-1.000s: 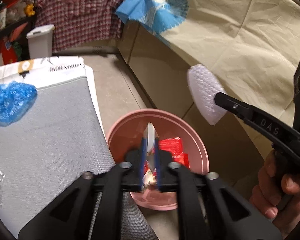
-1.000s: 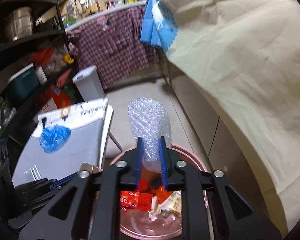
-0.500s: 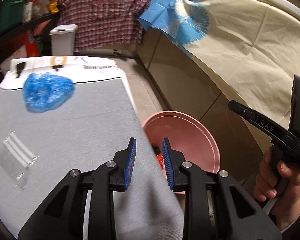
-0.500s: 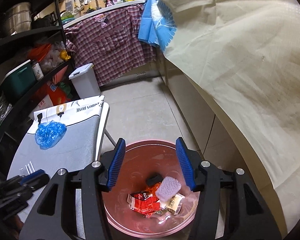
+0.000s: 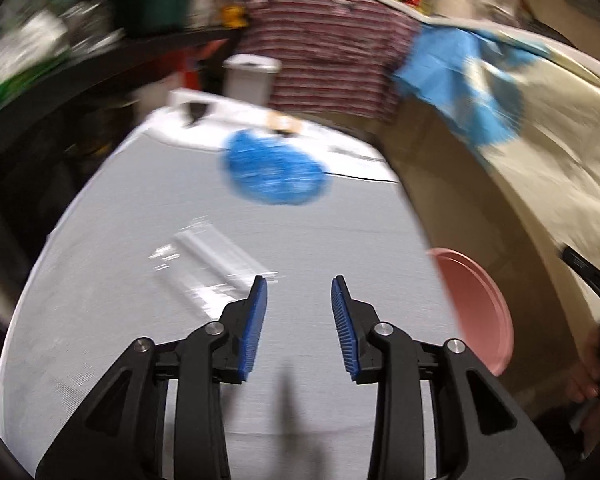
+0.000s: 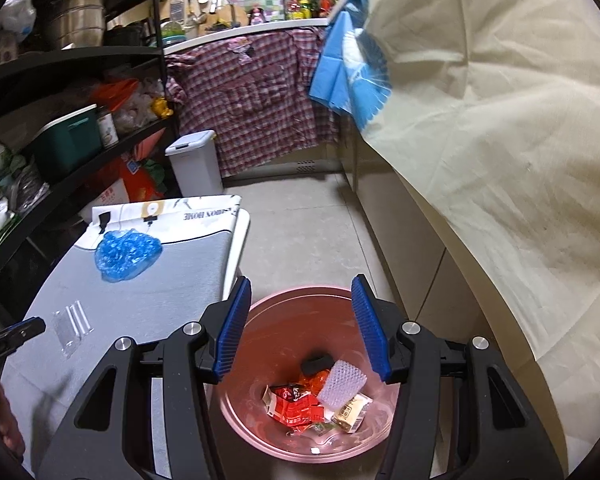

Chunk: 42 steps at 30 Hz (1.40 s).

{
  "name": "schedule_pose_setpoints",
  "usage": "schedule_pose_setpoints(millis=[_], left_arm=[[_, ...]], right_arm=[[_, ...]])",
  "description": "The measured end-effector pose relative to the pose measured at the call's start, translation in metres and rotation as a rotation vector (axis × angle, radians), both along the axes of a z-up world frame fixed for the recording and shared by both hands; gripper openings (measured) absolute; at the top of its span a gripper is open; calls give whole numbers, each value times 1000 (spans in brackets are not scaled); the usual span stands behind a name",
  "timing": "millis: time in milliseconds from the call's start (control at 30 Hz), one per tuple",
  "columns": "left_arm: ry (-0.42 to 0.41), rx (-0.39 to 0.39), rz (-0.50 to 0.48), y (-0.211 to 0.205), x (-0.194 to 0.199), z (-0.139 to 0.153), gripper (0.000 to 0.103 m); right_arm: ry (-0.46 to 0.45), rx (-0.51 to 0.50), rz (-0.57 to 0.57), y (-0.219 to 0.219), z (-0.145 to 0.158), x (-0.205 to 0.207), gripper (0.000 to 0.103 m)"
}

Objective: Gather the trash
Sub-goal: 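Move both tools back over the board toward the straws and blue bag, then grasp the clear plastic straws with the left tool while the right tool grasps the blue bag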

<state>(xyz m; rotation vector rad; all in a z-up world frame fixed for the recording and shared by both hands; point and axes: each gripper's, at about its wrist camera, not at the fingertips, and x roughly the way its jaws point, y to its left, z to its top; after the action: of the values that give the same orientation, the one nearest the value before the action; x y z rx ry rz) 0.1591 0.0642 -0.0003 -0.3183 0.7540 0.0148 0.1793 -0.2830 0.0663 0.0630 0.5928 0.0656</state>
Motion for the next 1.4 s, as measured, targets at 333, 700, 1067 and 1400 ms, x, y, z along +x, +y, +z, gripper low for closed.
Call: schedule_pose_setpoints(millis=[333, 700, 1067, 1400], left_arm=[[59, -26, 148, 32, 20, -47, 44], [105, -84, 157, 39, 40, -65, 43], [62, 14, 131, 42, 46, -53, 3], [50, 20, 184, 67, 44, -54, 3]], right_arm=[[-16, -117, 86, 35, -3, -5, 53], [50, -39, 179, 73, -15, 15, 53], [70, 22, 312, 168, -33, 75, 53], [177, 108, 344, 232, -74, 148, 53]])
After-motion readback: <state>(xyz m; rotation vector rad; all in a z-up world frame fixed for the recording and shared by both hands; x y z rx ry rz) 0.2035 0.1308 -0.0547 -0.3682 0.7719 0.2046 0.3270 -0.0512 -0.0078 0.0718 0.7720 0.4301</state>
